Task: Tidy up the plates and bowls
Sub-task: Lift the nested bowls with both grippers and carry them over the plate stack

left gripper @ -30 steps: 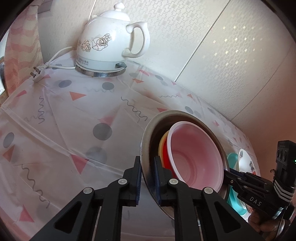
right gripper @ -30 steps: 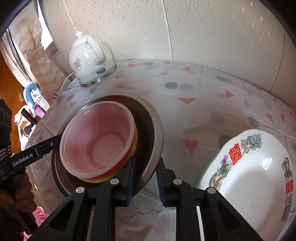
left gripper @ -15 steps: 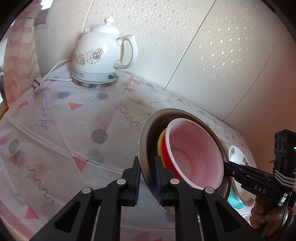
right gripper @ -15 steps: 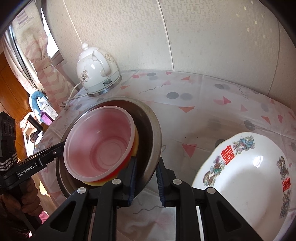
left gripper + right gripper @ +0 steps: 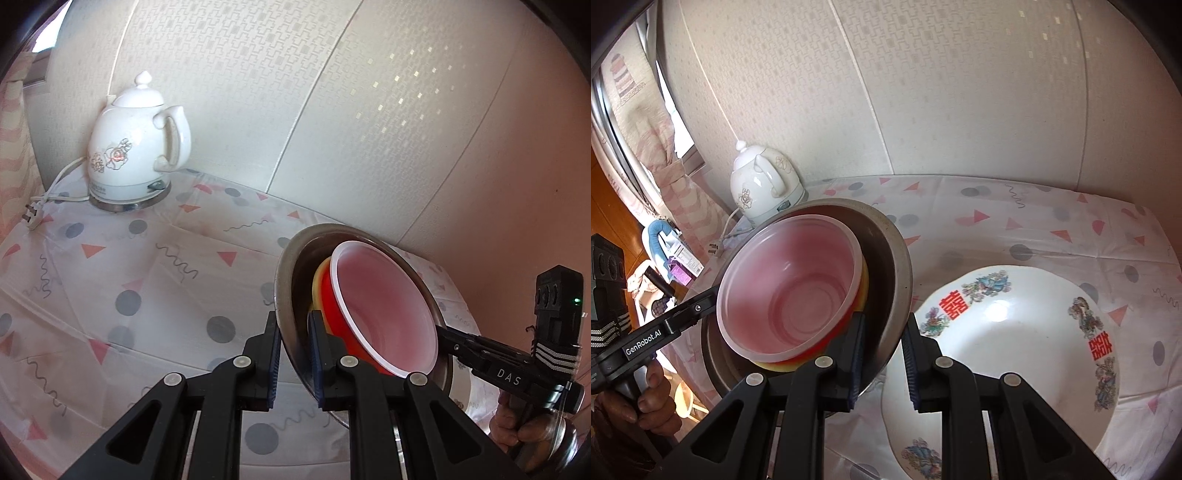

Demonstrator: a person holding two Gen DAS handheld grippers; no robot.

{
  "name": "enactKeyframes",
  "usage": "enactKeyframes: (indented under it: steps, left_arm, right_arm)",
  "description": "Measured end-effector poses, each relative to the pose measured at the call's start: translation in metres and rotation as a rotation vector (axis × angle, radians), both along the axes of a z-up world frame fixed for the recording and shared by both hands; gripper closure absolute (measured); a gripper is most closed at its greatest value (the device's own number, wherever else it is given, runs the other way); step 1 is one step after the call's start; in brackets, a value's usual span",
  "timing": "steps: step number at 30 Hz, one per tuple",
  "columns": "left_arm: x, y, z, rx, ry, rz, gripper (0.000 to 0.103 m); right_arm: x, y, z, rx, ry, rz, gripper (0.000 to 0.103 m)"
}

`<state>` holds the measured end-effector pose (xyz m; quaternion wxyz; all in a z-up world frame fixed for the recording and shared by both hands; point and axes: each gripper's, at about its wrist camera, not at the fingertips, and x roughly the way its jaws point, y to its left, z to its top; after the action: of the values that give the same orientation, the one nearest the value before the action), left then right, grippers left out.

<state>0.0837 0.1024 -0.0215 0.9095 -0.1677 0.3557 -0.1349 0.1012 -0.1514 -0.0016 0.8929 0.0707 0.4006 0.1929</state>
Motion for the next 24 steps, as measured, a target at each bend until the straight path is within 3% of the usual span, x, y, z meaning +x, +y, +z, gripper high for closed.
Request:
enactKeyframes:
  steps: [15, 24]
  left_arm:
    - [0.016, -0.090, 0.004, 0.023, 0.015, -0.187, 0.088]
    - [0.026, -0.129, -0.011, 0.039, 0.070, -0.258, 0.088]
  right_arm:
    - [-0.026, -0.084, 0.001, -0.015, 0.001, -0.187, 0.082]
    - [-0.032, -0.115, -0.010, -0.030, 0.027, -0.270, 0.082]
